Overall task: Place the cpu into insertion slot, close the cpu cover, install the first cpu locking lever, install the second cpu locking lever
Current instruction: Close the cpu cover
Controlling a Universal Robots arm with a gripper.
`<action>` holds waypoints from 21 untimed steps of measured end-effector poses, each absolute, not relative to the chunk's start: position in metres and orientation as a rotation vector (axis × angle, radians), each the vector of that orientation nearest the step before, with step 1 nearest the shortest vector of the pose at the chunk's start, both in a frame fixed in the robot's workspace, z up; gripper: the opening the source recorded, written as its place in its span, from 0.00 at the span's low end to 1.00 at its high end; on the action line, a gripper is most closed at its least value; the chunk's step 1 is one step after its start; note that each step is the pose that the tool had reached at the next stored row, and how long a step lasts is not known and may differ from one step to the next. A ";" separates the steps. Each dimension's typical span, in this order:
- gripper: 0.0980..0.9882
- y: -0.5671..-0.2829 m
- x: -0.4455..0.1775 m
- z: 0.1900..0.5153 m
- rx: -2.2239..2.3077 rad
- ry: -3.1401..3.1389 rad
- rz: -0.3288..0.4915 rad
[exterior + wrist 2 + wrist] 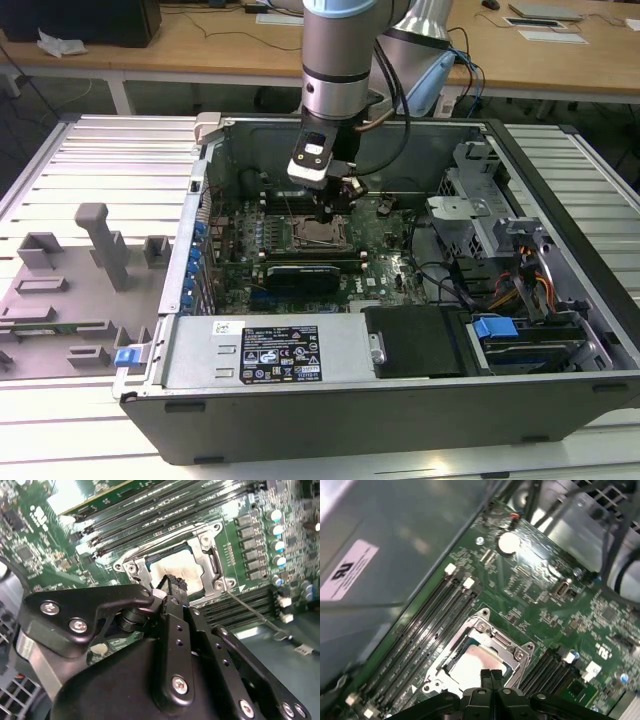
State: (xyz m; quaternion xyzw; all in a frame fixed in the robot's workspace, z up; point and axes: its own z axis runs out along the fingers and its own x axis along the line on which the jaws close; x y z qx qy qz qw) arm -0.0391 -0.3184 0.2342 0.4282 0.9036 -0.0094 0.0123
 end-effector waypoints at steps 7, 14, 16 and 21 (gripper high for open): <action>0.01 -0.318 -0.039 0.234 1.118 2.908 -0.026; 0.01 -0.318 -0.039 0.233 0.865 2.992 -0.023; 0.01 -0.318 -0.039 0.233 0.796 3.010 -0.022; 0.01 -0.318 -0.039 0.233 0.592 3.056 -0.019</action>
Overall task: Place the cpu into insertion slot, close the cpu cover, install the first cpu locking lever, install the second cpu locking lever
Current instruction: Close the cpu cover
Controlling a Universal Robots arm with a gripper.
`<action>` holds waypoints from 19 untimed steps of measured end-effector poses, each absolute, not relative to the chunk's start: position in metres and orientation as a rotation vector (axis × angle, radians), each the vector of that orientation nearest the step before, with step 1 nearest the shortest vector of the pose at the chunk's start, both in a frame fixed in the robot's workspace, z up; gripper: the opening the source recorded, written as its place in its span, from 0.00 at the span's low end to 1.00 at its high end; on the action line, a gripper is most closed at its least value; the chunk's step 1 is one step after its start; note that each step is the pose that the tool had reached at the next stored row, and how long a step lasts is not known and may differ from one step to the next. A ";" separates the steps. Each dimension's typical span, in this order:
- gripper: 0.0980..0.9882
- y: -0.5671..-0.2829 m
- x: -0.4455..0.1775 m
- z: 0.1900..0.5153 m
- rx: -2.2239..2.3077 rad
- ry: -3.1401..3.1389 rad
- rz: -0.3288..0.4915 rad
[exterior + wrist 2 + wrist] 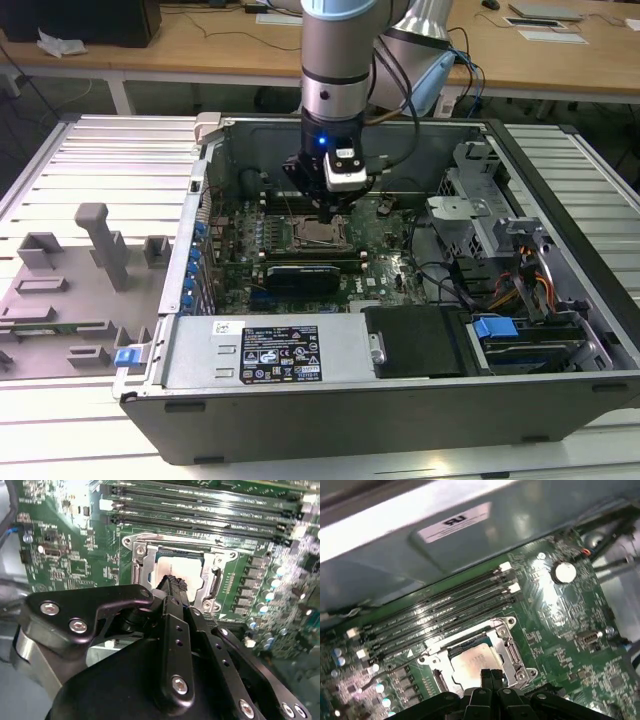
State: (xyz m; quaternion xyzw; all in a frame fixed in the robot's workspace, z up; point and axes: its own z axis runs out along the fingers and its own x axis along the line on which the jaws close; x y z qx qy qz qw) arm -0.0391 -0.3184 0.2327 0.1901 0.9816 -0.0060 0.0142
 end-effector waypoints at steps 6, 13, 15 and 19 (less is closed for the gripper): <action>0.01 -0.318 -0.039 0.232 0.295 3.098 -0.015; 0.01 -0.320 -0.047 0.231 0.108 3.109 -0.023; 0.01 -0.321 -0.050 0.231 0.098 3.109 -0.024; 0.01 -0.326 -0.053 0.230 0.079 3.110 -0.027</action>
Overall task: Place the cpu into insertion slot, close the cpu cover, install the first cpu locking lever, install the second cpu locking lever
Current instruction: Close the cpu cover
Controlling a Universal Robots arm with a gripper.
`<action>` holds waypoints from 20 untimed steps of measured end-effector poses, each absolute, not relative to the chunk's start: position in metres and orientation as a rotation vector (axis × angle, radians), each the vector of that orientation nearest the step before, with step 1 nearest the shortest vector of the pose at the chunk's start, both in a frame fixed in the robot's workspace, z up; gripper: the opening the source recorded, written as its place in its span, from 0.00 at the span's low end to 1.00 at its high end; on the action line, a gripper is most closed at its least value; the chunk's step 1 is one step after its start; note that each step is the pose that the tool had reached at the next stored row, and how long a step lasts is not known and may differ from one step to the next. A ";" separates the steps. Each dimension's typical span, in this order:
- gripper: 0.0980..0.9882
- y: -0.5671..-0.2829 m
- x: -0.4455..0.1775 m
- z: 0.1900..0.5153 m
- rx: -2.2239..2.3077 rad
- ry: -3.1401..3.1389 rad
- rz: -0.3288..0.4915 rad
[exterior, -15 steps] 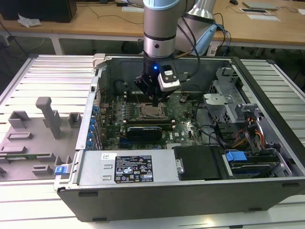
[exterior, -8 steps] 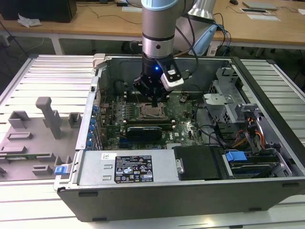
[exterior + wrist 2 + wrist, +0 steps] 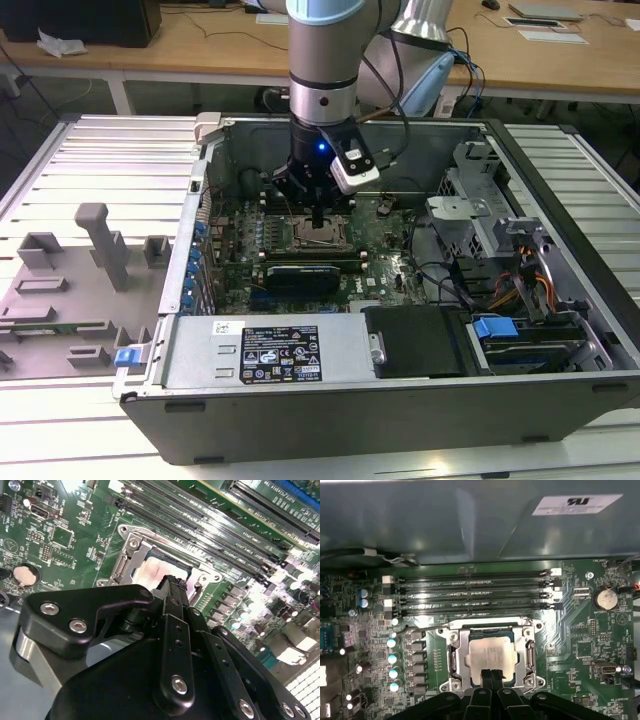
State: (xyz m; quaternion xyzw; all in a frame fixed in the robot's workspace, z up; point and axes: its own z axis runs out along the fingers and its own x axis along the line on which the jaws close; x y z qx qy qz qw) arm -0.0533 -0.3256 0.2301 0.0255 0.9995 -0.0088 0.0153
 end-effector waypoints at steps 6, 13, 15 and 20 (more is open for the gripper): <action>0.01 -0.326 -0.054 0.229 0.072 3.126 -0.033; 0.01 -0.326 -0.056 0.229 0.004 3.134 -0.030; 0.01 -0.327 -0.058 0.227 -0.022 3.134 -0.030; 0.01 -0.330 -0.070 0.223 -0.031 3.130 0.022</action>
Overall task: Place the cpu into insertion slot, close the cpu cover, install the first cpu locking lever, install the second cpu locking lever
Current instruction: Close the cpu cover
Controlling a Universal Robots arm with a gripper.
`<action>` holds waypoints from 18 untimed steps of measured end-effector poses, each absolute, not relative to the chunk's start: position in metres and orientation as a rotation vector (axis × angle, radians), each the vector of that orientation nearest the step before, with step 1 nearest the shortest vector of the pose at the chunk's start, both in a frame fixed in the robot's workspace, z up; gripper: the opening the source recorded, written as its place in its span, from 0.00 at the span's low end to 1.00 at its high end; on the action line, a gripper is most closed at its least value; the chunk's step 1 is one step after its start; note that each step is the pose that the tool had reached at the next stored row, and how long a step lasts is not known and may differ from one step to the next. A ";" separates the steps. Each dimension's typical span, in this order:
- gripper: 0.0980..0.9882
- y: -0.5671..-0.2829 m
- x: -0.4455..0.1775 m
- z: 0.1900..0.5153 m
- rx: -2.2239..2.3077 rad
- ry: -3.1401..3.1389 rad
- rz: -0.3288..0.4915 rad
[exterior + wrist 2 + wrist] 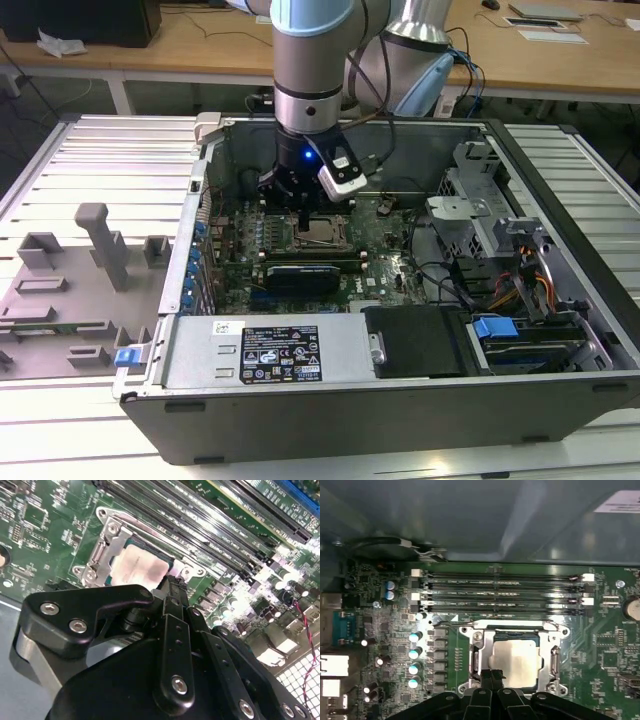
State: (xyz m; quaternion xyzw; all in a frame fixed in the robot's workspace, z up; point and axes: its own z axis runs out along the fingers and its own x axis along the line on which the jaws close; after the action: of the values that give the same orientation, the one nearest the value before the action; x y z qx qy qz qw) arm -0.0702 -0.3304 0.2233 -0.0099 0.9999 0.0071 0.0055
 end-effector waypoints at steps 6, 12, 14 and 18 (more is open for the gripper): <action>0.01 -0.335 -0.076 0.220 -0.045 3.125 0.078; 0.01 -0.336 -0.076 0.213 -0.064 3.122 0.122; 0.01 -0.336 -0.076 0.211 -0.068 3.122 0.128; 0.01 -0.336 -0.076 0.207 -0.081 3.120 0.165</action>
State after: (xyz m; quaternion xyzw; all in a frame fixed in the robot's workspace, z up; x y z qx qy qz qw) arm -0.0764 -0.3359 0.2068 -0.0261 0.9982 0.0527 0.0082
